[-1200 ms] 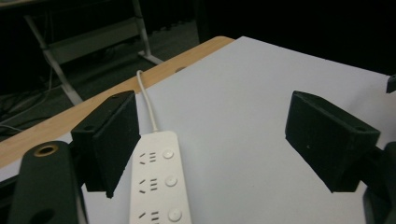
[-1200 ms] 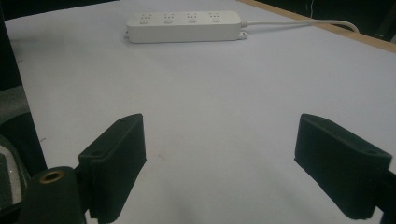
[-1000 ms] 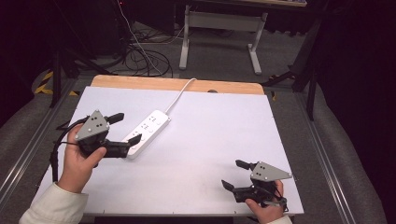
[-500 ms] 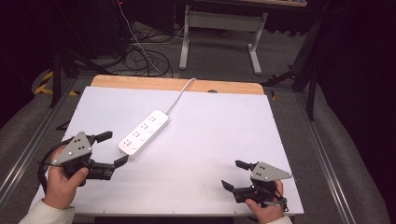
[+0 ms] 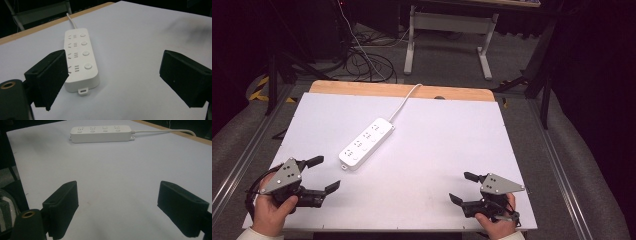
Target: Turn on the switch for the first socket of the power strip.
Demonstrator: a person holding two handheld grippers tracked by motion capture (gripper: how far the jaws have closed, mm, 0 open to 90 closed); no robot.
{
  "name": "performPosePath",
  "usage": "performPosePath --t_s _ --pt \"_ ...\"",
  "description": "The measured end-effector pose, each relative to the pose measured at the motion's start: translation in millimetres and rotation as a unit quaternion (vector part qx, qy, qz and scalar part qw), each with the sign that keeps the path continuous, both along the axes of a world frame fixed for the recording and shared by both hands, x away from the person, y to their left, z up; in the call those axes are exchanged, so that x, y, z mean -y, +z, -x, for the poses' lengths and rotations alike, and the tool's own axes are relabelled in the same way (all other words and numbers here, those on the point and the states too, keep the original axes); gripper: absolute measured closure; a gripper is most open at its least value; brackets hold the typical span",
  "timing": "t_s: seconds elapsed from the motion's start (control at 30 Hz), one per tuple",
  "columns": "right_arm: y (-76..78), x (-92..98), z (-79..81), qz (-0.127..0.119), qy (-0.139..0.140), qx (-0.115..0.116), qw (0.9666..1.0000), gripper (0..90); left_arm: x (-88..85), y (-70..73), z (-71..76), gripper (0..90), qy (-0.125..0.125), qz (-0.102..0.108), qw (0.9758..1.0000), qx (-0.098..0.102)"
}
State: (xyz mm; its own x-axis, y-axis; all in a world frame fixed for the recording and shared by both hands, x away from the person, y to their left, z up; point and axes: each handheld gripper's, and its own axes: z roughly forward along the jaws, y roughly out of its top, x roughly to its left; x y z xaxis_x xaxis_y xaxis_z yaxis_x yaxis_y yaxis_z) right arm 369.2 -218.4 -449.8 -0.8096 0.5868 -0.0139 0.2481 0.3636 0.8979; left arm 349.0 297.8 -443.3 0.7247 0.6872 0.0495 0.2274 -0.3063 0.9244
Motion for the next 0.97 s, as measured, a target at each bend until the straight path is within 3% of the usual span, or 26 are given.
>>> performPosePath --t_s 0.17,0.3,0.5,0.57,0.8,0.97 --pt "-0.2 0.3 -0.2 0.0 -0.001 -0.001 1.0 17.8 -4.7 -14.4 6.6 9.2 0.0 -0.008 1.0 0.002" --pt "-0.4 0.5 -0.2 0.001 -0.001 -0.002 1.0 17.8 -10.2 -26.8 8.4 9.1 0.003 0.013 0.9998 -0.014" --pt "-1.0 0.2 -0.6 0.003 -0.001 -0.003 1.0 18.2 -8.4 -32.0 10.8 9.3 0.042 -0.006 0.999 -0.016" --pt "-1.1 -0.5 -0.5 0.005 -0.002 -0.003 1.0 18.2 -7.2 -33.3 10.8 9.5 0.033 -0.006 0.9992 -0.022" --pt "-1.3 -0.4 -0.8 0.006 -0.002 -0.003 1.0 18.2 -5.0 -33.6 11.5 9.9 0.009 -0.018 0.9997 -0.015" --pt "-1.6 -1.0 -1.6 0.007 -0.001 -0.004 1.0 18.2 -5.0 -31.7 11.6 10.4 0.003 0.014 0.9985 -0.054"
